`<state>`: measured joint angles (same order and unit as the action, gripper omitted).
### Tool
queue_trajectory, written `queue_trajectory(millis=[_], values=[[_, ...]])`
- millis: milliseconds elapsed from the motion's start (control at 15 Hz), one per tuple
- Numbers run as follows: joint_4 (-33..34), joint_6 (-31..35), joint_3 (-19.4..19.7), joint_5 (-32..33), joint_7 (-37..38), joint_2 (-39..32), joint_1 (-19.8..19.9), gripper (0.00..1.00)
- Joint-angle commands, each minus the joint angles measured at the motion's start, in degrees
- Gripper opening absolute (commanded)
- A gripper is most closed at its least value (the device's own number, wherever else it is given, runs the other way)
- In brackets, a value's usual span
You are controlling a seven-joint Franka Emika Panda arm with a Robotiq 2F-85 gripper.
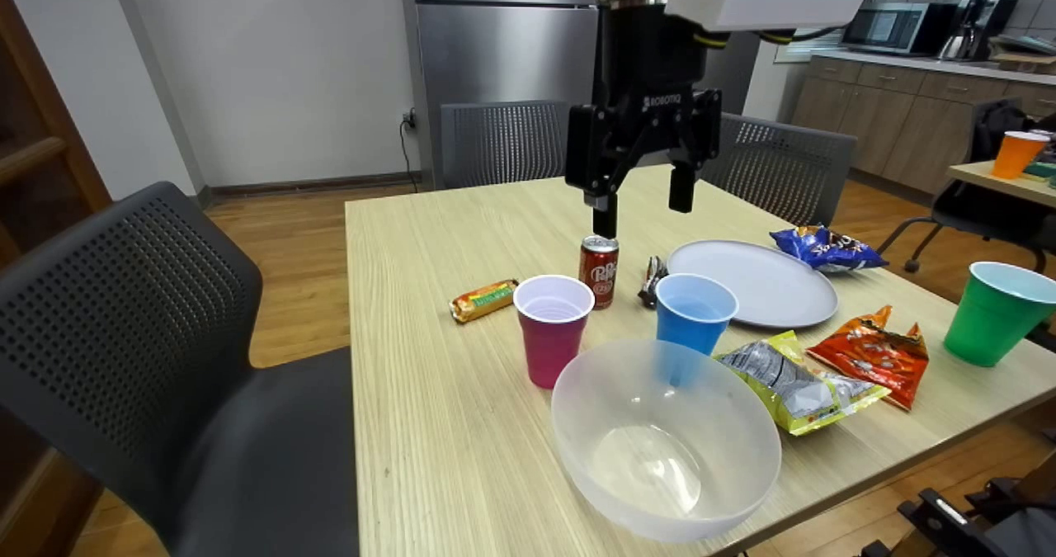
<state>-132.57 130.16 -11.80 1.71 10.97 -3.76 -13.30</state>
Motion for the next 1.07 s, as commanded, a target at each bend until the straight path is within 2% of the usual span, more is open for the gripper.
queue_trajectory(millis=[0,533,1000], values=[[1.46,4.51,0.92,1.40,-0.43,-3.35,0.72,1.00],[4.34,11.64,2.82,0.34,-3.89,-10.38,1.31,1.00],[10.72,11.45,3.54,0.46,-6.03,-17.45,1.25,1.00]])
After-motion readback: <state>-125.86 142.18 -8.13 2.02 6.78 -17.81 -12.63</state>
